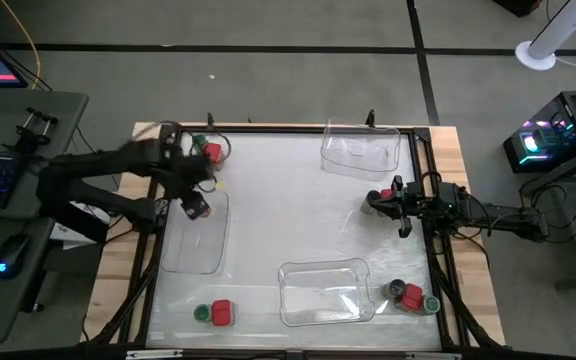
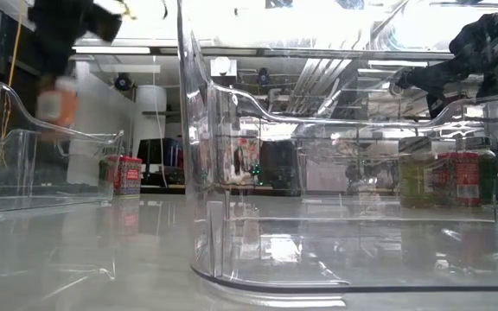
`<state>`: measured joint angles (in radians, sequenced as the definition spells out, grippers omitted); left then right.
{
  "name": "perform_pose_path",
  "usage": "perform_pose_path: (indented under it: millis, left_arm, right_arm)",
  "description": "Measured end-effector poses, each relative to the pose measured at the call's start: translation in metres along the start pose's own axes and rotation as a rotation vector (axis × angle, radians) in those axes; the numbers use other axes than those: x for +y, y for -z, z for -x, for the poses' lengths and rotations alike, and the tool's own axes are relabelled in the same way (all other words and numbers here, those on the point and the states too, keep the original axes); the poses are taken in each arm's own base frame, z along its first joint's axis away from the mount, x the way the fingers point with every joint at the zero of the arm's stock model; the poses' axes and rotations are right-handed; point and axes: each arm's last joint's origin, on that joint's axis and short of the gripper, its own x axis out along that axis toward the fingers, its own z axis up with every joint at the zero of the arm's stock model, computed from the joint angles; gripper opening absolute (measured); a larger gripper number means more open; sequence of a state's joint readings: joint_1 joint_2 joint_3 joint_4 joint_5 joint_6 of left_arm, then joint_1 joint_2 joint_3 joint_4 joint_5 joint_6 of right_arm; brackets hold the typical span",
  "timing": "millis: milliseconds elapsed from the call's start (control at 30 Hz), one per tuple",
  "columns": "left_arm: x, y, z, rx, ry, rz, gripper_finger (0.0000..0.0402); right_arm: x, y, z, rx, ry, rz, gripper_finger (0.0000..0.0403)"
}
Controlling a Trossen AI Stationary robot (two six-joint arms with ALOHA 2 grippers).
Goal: Sort spices by type
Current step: Put the black seasoning bottle into the middle left transparent bin, then put the black seasoning bottle into the top right transparent bin
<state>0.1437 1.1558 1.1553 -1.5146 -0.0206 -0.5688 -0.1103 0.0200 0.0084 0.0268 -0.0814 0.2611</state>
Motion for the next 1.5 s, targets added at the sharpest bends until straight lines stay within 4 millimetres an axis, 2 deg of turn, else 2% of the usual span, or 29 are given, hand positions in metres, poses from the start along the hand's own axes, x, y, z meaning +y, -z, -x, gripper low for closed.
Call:
perform_pose_path:
  millis: [133,233,433,667,1333,1500]
  left_arm:
    - [-0.001,-0.004,-0.032,0.046,-0.136,0.159,0.0161]
    - [0.001,-0.004,-0.044,0.043,-0.203,0.257,0.0169]
    - [-0.001,-0.008,-0.056,-0.035,-0.205,0.358,0.0173]
    - [0.001,-0.004,-0.066,-0.022,-0.231,0.470,0.0188]
    - [0.004,0.000,-0.067,0.016,-0.230,0.461,0.0248]
    - [0.007,-0.001,-0.054,-0.011,-0.204,0.479,0.0254]
  right_arm:
    - [0.000,0.000,0.000,0.000,0.000,0.000,0.0001]
    - [0.000,0.000,0.000,0.000,0.000,0.000,0.0001]
    - [0.000,0.000,0.000,0.000,0.000,0.000,0.0001]
    - [0.000,0.000,0.000,0.000,0.001,0.000,0.0001]
    - [0.000,0.000,0.000,0.000,0.000,0.000,0.0001]
    - [0.000,0.000,0.000,0.000,0.000,0.000,0.0001]
